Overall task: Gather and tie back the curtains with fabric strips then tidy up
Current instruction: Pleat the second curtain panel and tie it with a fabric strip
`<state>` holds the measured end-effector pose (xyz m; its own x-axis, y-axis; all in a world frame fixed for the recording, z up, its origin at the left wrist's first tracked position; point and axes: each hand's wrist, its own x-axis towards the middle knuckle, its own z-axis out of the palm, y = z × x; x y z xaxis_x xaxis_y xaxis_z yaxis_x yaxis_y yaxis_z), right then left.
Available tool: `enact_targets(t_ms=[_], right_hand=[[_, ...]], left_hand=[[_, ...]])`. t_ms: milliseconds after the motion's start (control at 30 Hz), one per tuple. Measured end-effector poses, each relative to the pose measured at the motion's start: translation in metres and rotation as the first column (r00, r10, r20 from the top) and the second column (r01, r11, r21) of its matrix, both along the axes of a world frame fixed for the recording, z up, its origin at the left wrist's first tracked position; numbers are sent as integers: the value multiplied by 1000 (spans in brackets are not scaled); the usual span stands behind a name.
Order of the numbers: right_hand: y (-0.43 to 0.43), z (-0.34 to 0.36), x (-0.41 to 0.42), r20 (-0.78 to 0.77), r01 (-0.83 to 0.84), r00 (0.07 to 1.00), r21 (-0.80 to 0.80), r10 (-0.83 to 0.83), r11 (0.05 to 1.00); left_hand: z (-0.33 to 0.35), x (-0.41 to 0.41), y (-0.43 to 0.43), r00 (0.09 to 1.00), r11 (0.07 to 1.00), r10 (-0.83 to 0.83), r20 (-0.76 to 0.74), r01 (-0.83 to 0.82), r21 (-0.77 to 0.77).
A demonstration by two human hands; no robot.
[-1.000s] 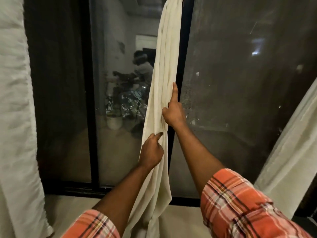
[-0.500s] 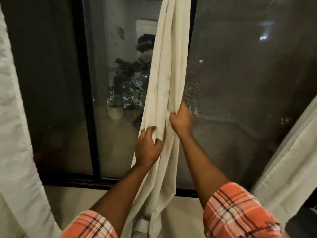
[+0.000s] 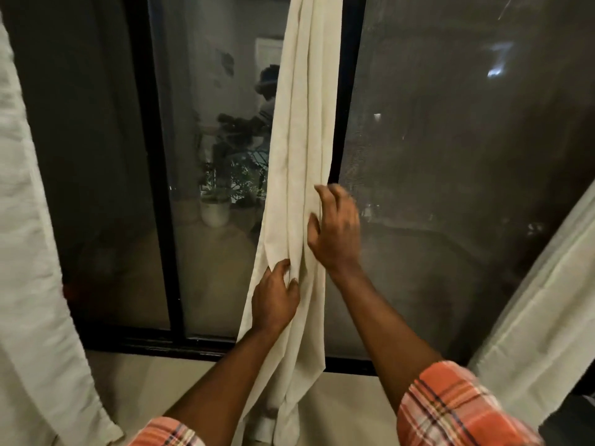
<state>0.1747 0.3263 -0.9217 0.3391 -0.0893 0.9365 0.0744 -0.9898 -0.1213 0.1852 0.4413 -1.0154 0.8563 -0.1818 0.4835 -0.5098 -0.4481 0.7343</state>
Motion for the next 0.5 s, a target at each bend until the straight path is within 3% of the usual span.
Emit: enact_targets(t_ms=[67,167,333,500], right_hand=[[2,40,7,8,52,999,-114,-51,992],[5,91,15,-11,136,990,-132,-139,982],[17,151,19,213,218,962,-213,-172,953],[21,176,19,-5,224,972,-289,-235,931]], left_hand=[[0,-1,1,1000,1000,-9,10,9,15],[-1,0,5,1000,1000,-10,3,10,25],[-2,5,14,1000,999,-8,1,8,50],[-3,7,19,1000,997,-13,-14,14,71]])
